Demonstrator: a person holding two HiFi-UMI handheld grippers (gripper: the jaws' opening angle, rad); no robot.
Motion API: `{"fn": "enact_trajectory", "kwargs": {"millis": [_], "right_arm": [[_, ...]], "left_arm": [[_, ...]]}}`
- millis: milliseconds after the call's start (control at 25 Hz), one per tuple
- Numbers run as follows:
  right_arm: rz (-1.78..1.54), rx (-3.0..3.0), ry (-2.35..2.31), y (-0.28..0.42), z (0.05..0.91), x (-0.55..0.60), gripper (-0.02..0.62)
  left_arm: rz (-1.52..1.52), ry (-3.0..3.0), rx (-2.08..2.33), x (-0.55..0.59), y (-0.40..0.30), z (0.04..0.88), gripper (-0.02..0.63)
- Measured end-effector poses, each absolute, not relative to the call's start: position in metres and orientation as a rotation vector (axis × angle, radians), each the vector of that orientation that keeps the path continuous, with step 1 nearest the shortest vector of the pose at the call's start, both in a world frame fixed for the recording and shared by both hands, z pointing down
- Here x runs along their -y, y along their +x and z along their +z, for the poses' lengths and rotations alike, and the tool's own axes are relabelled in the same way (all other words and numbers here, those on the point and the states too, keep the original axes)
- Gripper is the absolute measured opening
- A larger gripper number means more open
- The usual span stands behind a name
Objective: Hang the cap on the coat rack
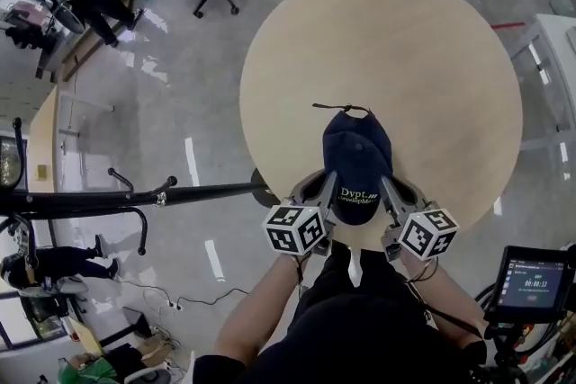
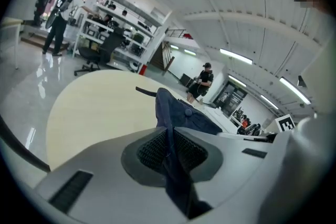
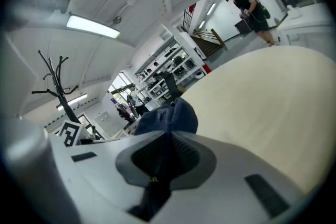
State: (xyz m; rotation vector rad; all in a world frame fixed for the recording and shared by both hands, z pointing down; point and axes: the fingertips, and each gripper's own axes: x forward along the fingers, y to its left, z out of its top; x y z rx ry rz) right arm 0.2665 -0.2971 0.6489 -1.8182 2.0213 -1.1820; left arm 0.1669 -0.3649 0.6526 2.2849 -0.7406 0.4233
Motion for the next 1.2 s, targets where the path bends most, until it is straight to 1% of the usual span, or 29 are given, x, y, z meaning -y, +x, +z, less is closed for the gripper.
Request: {"fn": "enact_trajectory", "kwargs": {"millis": [240,720,1200], "right_arm": [[-1.014,-2.212,-1.682,0.223,0.573,0.281,0.032],[-0.766,-2.541,-1.321,0.148,0.509,0.293,0.028],[-0.528,-2.577,-1.061,0.111,0.415,0.304,0.026]], "left_arm": [[0.240,2.319,0.865,0.340,0.118,0.576,0.043],[0.014,2.352,1.165,0.324,0.034,0.501,0.043],[-0.197,2.623,1.379,0.314,-0.001,0.390,0.043]]}}
